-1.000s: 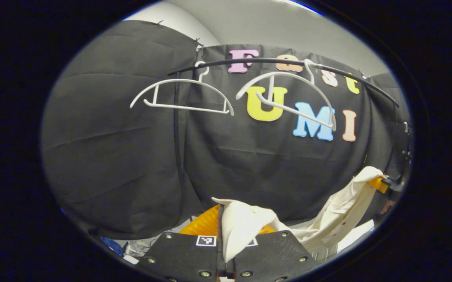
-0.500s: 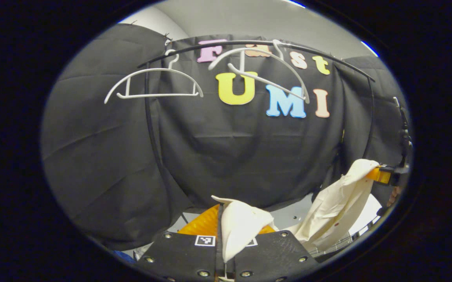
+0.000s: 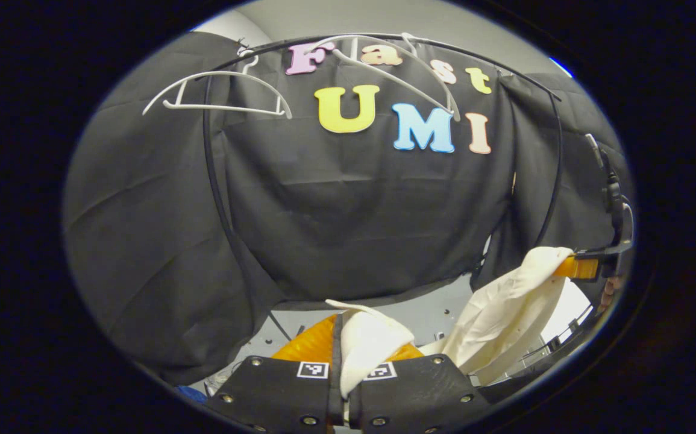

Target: Grasp the clothes on the hanger with both hands and then place them into the laundry hamper below.

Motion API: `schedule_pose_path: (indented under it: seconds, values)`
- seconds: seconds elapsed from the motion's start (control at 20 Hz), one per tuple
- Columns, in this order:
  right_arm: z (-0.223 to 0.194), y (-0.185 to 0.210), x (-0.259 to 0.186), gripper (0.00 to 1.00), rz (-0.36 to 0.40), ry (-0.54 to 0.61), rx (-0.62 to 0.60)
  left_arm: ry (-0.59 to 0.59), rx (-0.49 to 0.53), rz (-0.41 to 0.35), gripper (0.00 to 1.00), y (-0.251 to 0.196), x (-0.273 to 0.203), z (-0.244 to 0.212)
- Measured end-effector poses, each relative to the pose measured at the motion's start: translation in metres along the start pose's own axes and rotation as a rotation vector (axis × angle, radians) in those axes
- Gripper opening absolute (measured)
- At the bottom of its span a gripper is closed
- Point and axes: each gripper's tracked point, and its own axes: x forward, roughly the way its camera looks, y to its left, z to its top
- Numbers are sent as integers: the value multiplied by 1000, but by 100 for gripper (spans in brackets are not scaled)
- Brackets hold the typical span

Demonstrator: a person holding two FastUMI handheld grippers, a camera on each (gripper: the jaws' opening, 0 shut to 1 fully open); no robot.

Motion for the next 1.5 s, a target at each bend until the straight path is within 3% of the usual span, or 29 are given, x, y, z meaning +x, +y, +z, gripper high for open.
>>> schedule_pose_path:
  seconds: [0.25, 0.3, 0.35, 0.4, 0.55, 0.65, 0.8, 0.9, 1.0, 1.1, 1.15, 1.25, 1.3, 1.35, 1.45, 1.5]
  values:
    - [-5, 17, -9, 9, 37, 27, -7, 38, -42, 32, 7, 16, -5, -19]
    - [-9, 22, -6, 18, 49, 46, -16, 54, -42, 32, 11, 15, -7, -25]
    - [-15, 27, -2, 19, 72, 83, -27, 68, -38, 35, 13, 15, -6, -31]
    - [-23, 32, 1, 47, 88, 122, -38, 88, -31, 32, 26, 15, -3, -38]
    - [-56, 34, 0, 93, 93, 239, -100, 133, -14, 20, 66, 18, 1, -48]
    - [-71, 41, -7, 94, 117, 292, -117, 143, -19, 29, 93, 21, -4, -51]
    - [-89, 42, -14, 99, 129, 356, -142, 141, -42, 42, 93, 22, -9, -51]
    - [-86, 40, -15, 94, 132, 354, -152, 128, -43, 45, 92, 20, -15, -49]
    - [-82, 41, -19, 99, 133, 336, -144, 113, -32, 60, 93, 24, -26, -48]
    - [-73, 38, -22, 99, 129, 311, -133, 100, -34, 75, 93, 24, -42, -48]
    - [-70, 36, -24, 94, 129, 298, -129, 100, -38, 86, 93, 24, -50, -48]
    - [-62, 28, -27, 99, 129, 266, -126, 96, -38, 114, 93, 18, -60, -44]
    - [-56, 20, -30, 94, 130, 239, -126, 90, -34, 128, 93, 14, -66, -39]
    - [-49, 11, -33, 99, 132, 210, -124, 79, -32, 141, 93, 7, -69, -35]
    - [-33, -14, -42, 99, 129, 150, -119, 52, -37, 169, 93, -9, -83, -22]
    - [-25, -30, -49, 94, 120, 121, -118, 47, -42, 192, 93, -20, -87, -16]
